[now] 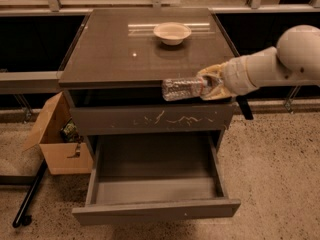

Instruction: Pick water bottle from middle drawer and place on counter

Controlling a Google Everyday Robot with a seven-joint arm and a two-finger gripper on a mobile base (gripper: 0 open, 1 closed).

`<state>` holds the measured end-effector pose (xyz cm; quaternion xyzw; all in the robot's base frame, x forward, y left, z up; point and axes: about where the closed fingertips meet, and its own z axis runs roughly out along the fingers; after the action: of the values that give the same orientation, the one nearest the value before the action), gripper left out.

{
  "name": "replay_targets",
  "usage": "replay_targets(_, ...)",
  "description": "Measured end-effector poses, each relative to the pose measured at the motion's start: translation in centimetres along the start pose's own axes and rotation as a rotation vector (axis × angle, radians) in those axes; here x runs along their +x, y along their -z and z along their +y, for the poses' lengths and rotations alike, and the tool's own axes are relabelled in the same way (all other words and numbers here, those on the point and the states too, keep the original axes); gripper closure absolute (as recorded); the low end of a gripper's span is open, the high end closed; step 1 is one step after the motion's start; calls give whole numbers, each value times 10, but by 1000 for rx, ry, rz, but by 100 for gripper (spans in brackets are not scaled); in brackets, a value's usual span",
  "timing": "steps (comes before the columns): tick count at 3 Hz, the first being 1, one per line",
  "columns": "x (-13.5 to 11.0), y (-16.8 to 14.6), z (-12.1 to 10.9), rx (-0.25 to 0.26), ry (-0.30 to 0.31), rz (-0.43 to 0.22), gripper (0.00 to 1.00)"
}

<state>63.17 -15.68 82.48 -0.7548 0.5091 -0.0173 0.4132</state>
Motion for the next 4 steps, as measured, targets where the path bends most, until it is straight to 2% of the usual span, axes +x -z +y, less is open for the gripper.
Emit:
replay_targets(1, -7, -12, -51, 22, 49, -4, 100)
replay_targets(2, -18, -17, -89, 54, 85, -7, 100)
replay_targets(3, -21, -26, -112, 70, 46, -12, 100)
replay_targets(4, -22, -35, -135, 44, -45, 8, 100)
